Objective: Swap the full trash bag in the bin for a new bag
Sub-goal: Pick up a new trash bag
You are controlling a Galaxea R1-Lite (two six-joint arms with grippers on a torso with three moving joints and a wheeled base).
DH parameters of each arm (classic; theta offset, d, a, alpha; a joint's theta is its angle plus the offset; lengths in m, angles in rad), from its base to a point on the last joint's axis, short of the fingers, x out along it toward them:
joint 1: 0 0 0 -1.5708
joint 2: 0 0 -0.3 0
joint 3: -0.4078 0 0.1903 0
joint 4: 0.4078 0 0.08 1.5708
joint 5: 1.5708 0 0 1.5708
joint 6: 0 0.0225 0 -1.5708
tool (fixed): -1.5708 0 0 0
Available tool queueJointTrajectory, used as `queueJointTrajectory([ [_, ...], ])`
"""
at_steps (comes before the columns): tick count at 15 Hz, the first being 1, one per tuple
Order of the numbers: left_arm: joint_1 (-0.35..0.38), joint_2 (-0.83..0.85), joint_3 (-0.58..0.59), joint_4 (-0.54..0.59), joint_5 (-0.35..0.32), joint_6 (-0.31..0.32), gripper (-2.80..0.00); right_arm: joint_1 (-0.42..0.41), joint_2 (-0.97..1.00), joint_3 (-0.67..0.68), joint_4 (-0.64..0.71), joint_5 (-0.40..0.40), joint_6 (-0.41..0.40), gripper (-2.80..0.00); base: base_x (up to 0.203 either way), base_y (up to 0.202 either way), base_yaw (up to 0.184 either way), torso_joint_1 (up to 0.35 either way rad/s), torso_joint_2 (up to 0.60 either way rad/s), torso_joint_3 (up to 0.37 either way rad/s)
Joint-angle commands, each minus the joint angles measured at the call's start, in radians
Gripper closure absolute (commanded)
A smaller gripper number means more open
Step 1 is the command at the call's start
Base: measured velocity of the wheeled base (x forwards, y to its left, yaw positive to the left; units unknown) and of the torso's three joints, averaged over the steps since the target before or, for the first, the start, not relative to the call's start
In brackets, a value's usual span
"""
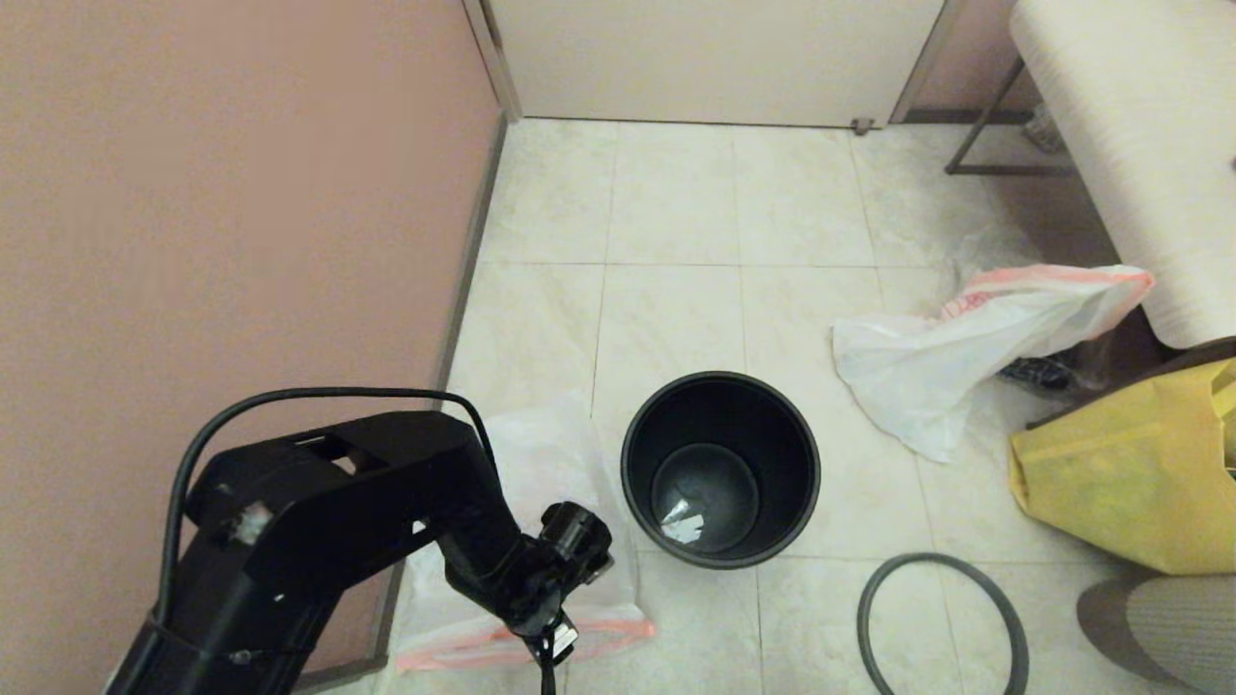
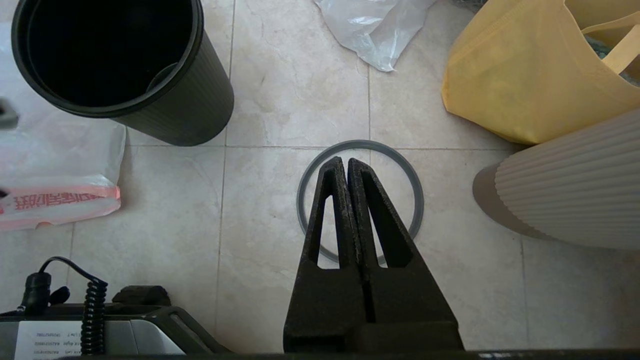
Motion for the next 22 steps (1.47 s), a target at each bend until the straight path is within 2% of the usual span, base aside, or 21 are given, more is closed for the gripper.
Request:
queueJointTrajectory([
  [1,0.019,0.036,-0.133,0.086,-0.002,0.004,-2.80,0.001,0.002,0.000,0.001,0.000,0.000,0.00,0.000,0.000,0.000,0.000,0.00,0.000],
  [5,0.058,0.157,-0.396,0.330,-0.005,0.009,-2.80,0.001,0.002,0.000,0.001,0.000,0.000,0.00,0.000,0.000,0.000,0.000,0.00,0.000],
  [7,0.055,0.218,-0.471,0.428,-0.004,0.008,-2.80,0.001,0.002,0.000,0.001,0.000,0.000,0.00,0.000,0.000,0.000,0.000,0.00,0.000],
  [10,0.053,0.265,-0.518,0.454,-0.023,0.002,-2.80,0.001,0.002,0.000,0.001,0.000,0.000,0.00,0.000,0.000,0.000,0.000,0.00,0.000],
  [13,0.018,0.231,-0.523,0.460,-0.104,-0.070,-2.80,0.001,0.002,0.000,0.001,0.000,0.000,0.00,0.000,0.000,0.000,0.000,0.00,0.000],
  [16,0.017,0.214,-0.548,0.553,-0.095,-0.059,-2.80,0.001,0.002,0.000,0.001,0.000,0.000,0.00,0.000,0.000,0.000,0.000,0.00,0.000],
  [18,0.023,0.255,-0.600,0.622,-0.072,-0.013,-2.80,0.001,0.002,0.000,0.001,0.000,0.000,0.00,0.000,0.000,0.000,0.000,0.00,0.000],
  [20,0.026,0.326,-0.667,0.633,0.005,-0.011,-2.80,0.001,0.002,0.000,0.001,0.000,0.000,0.00,0.000,0.000,0.000,0.000,0.00,0.000],
  [22,0.025,0.358,-0.690,0.617,0.023,-0.011,-2.80,0.001,0.002,0.000,0.001,0.001,0.000,0.00,0.000,0.000,0.000,0.000,0.00,0.000],
])
